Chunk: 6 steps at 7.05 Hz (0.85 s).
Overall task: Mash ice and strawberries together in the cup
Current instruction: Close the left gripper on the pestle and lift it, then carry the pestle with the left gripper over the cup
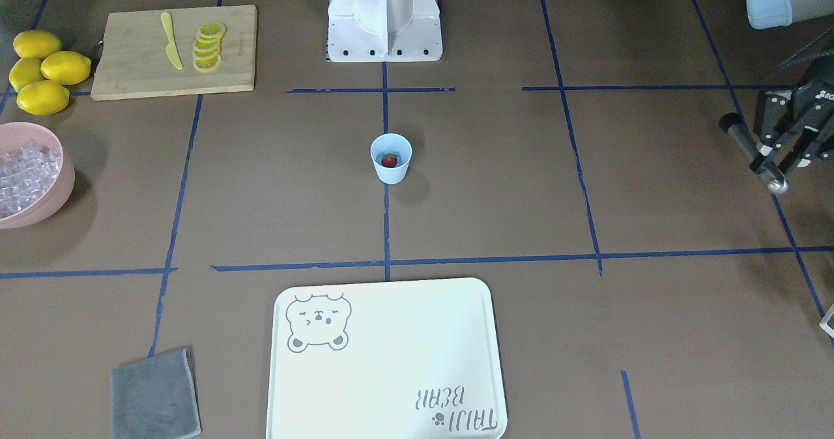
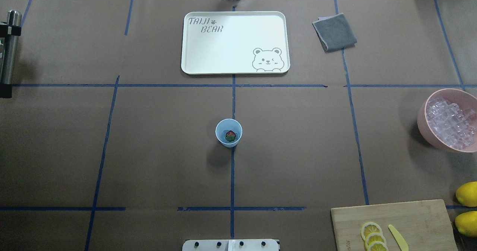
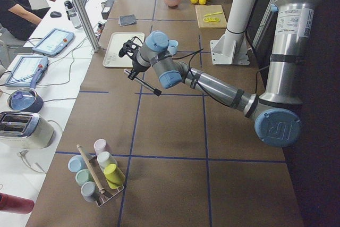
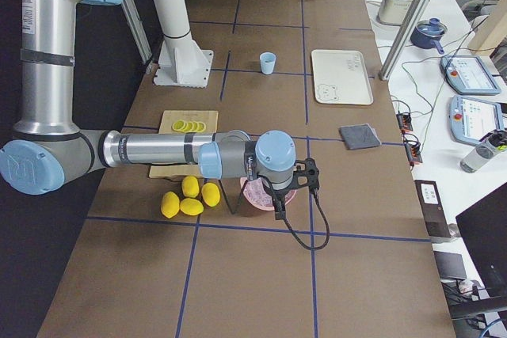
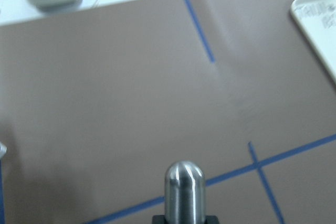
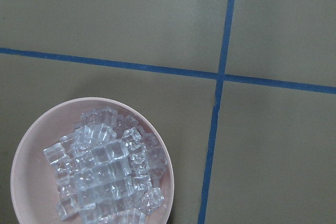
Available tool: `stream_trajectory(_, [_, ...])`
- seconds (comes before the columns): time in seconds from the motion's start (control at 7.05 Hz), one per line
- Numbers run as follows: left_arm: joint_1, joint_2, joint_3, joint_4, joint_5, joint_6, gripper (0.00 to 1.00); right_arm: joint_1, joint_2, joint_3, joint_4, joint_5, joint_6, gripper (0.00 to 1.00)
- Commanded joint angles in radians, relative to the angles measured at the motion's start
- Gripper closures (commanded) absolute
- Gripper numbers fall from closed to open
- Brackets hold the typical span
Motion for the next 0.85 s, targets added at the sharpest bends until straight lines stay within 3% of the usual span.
stream_trajectory(0.0, [0.135, -0.029, -0.142, -0.024, 0.209, -0.164, 1.0, 0.0, -0.005, 0.009, -0.003, -0.006, 0.001, 0.01])
stream_trajectory(0.14, [0.251, -0.03, -0.173, -0.031, 0.374, -0.28, 1.0, 0.0, -0.005, 0.009, -0.003, -0.006, 0.001, 0.01])
stream_trajectory(0.57, [0.563, -0.075, -0.171, -0.309, 0.856, -0.399, 1.0, 0.0, -0.009, 0.007, -0.005, -0.001, 0.001, 0.01])
stream_trajectory(0.71, [0.664, -0.075, -0.171, -0.343, 0.997, -0.388, 1.0, 0.0, -0.008, 0.009, -0.005, 0.001, 0.001, 0.01])
